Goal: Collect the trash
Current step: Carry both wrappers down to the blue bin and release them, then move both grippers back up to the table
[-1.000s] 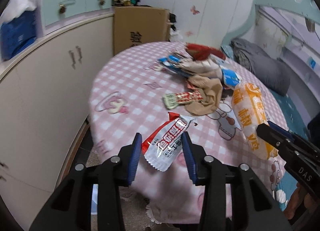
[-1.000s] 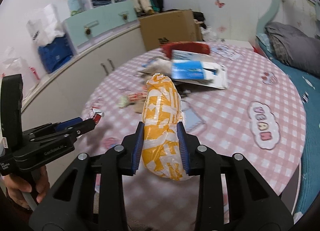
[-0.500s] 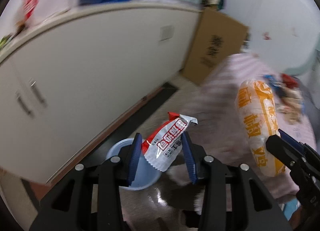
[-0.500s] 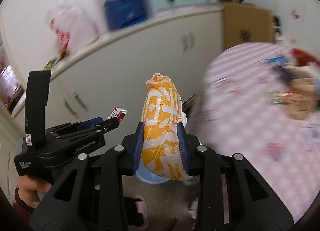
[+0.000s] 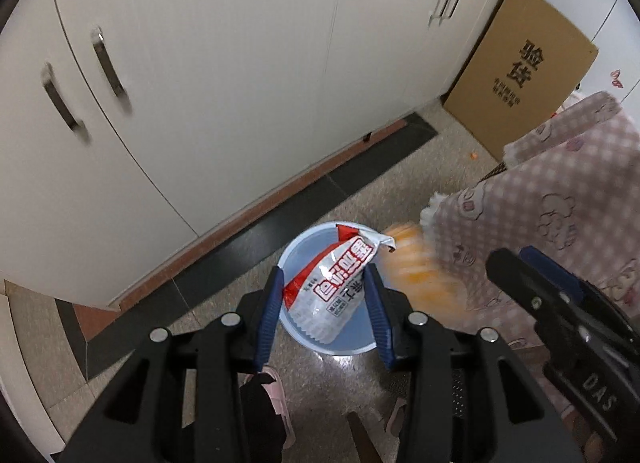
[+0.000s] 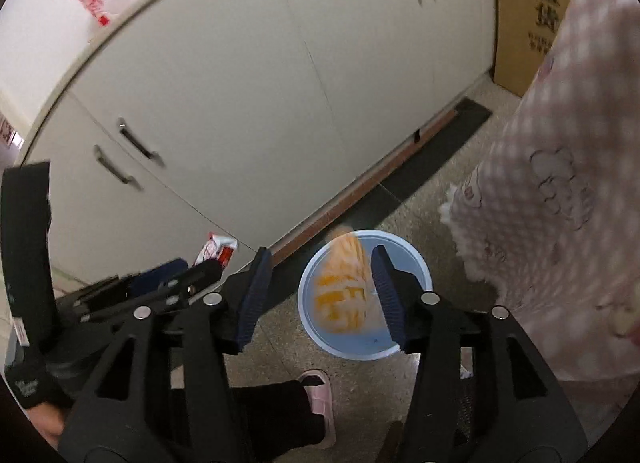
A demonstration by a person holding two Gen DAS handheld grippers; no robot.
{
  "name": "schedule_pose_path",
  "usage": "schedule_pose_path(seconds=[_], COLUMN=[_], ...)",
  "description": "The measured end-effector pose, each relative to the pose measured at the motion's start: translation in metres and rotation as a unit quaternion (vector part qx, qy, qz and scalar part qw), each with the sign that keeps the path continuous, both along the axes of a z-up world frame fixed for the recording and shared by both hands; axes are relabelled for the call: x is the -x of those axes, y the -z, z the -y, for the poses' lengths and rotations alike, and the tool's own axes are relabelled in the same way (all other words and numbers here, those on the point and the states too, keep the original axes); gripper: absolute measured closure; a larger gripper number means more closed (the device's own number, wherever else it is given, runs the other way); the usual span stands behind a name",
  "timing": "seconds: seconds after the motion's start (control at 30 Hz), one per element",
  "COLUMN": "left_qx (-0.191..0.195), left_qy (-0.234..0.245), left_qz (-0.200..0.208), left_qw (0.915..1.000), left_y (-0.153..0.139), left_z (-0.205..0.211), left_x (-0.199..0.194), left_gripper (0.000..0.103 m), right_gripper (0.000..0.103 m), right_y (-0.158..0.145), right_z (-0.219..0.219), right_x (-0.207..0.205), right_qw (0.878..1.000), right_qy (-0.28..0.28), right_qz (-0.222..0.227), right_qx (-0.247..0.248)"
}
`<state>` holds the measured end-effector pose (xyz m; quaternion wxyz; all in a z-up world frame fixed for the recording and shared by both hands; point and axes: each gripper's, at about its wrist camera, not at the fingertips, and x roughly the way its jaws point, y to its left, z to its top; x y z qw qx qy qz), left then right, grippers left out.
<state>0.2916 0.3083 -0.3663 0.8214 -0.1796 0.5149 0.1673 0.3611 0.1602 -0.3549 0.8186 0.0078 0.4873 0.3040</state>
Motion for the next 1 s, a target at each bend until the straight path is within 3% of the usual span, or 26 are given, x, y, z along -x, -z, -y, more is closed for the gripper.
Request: schedule_pose_path(seconds=[0.4, 0.77, 0.87, 0.9, 1.0], left_qx=[0.025, 0.018, 0.018, 0.018, 0.008], left_qy=[0.012, 0.03, 0.028, 0.027, 0.025], left_qz=[-0.029, -0.01, 0.008, 0.014, 0.028], left_qw=[0.9992, 0.9994, 0.9994, 0.9994, 0.9993], left_y=[0.04, 0.02, 0.007, 0.004, -0.008], left_z=[0.008, 0.022, 0.023, 0.024, 0.026], left_x=[-0.025, -0.047, -0.049, -0.049, -0.046], left_gripper=[0.062, 0.06, 0.047, 0.037, 0.035], right_gripper=[0.045, 0.044, 0.044, 0.043, 0.043], right_y=[0.017, -0.001, -0.009, -0.011, -0.018], right_z=[0.023, 0.048, 0.054, 0.055, 0.061], right_x=[0.0, -0.001, 0.002, 0.002, 0.005], right_qw=[0.998, 0.995, 0.995, 0.995, 0.994], right_qy=[0.031, 0.069, 0.077, 0.079, 0.084], right_qz=[0.033, 0.058, 0.062, 0.064, 0.063], right_qx=[0.05, 0.032, 0.023, 0.022, 0.017])
